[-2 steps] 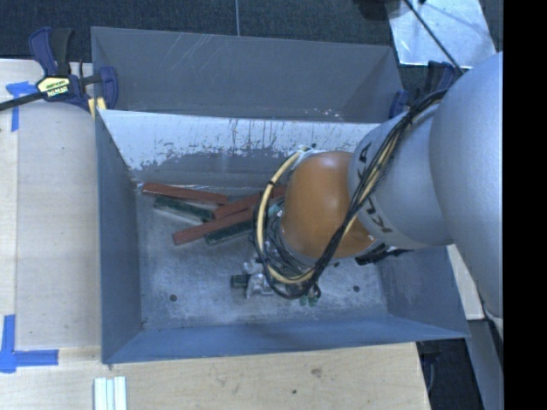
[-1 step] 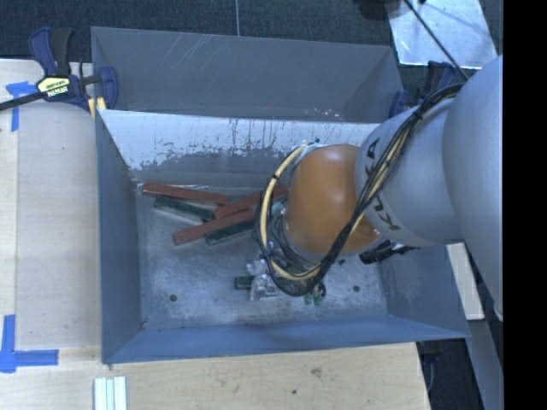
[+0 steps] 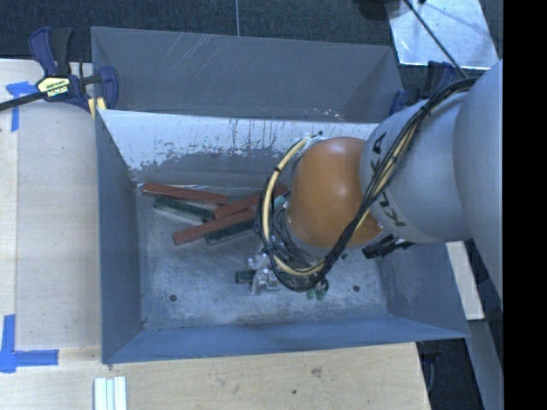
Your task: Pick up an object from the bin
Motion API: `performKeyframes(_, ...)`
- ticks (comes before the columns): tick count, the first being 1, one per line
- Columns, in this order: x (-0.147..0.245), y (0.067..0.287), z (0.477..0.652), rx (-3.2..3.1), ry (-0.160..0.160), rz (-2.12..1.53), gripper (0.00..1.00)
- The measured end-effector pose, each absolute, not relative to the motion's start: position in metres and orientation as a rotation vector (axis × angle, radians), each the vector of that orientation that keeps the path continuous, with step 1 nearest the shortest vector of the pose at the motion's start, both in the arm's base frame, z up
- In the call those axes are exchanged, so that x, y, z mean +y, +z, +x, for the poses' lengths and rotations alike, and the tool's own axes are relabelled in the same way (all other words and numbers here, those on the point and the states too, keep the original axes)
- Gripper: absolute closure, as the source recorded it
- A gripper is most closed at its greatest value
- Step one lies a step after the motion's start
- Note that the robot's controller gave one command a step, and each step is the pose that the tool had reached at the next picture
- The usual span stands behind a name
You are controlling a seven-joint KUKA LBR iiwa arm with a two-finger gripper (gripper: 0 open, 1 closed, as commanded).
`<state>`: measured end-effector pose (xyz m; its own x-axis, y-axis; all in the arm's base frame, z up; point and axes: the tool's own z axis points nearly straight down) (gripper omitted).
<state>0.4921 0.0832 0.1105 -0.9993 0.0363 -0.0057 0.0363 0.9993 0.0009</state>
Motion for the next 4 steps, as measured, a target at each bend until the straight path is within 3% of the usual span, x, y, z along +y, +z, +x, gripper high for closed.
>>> performKeyframes(4, 0.083, 0.148, 0.491, 3.142, 0.000, 0.055, 1.00)
